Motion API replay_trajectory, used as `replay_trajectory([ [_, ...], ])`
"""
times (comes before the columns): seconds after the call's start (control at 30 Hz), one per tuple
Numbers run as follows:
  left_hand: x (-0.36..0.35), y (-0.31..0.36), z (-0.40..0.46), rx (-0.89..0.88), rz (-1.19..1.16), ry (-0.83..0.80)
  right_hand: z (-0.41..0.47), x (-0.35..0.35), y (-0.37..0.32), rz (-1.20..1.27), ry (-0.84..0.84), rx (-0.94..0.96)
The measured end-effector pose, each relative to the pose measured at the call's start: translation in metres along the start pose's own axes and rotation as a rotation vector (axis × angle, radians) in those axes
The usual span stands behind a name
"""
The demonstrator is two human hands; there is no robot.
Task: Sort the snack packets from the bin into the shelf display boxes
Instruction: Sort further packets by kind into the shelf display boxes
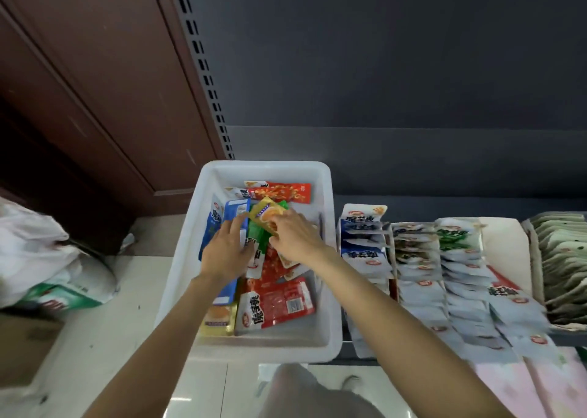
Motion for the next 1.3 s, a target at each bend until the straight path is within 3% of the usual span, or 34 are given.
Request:
replay_trajectory([
  [0.13, -0.012, -0.011, 0.008, 0.071, -0.051, -0.126, 0.032, -0.046, 0.015, -0.34, -0.031, -0.195],
  [0.23, -0.015, -0.012, 0.012, 0.066, -0.123, -0.064, 0.03, -0.052, 0.019, -0.445, -0.026, -0.181],
  [0.3, -0.005, -0.007, 0.016, -0.049, -0.193, 0.064, 0.021, -0.041, 0.012, -0.505, 0.06, -0.107],
  [0.37, 0.006, -0.001, 0.022, -0.283, -0.22, 0.146, 0.008, -0.025, 0.002, -0.533, 0.187, 0.003],
  [0.43, 0.015, 0.004, 0.027, -0.467, -0.19, 0.066, -0.01, -0.01, -0.007, -0.47, 0.337, 0.185],
  [0.5, 0.024, 0.011, 0.029, -0.521, -0.224, -0.08, -0.028, 0.009, -0.01, -0.38, 0.399, 0.352],
  [0.63, 0.048, 0.038, 0.02, -0.342, -0.518, -0.327, -0.057, 0.046, 0.003, -0.342, 0.479, 0.436],
  [0.7, 0.055, 0.052, 0.01, -0.271, -0.631, -0.349, -0.073, 0.068, 0.015, -0.022, 0.517, 0.283],
  [0.8, 0.064, 0.081, -0.008, -0.251, -0.702, -0.323, -0.096, 0.094, 0.029, 0.684, 0.496, -0.061],
  [0.93, 0.069, 0.132, -0.031, -0.326, -0.679, -0.276, -0.123, 0.106, 0.063, 1.122, 0.524, -0.403],
  [1.17, 0.046, 0.217, -0.042, -0.481, -0.64, -0.299, -0.17, 0.129, 0.134, 1.247, 0.533, -0.654],
  [1.3, 0.023, 0.25, -0.036, -0.538, -0.577, -0.143, -0.193, 0.139, 0.179, 1.253, 0.679, -0.736],
])
Point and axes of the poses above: each hand's wrist, its own z-axis towards the middle knuckle, its own x-axis out of the back of the hand, y = z × x, the point moved 3 cm from there along z, towards the middle knuckle, and after that the axes turned 10 degrees about y, right-handed, at the moved point
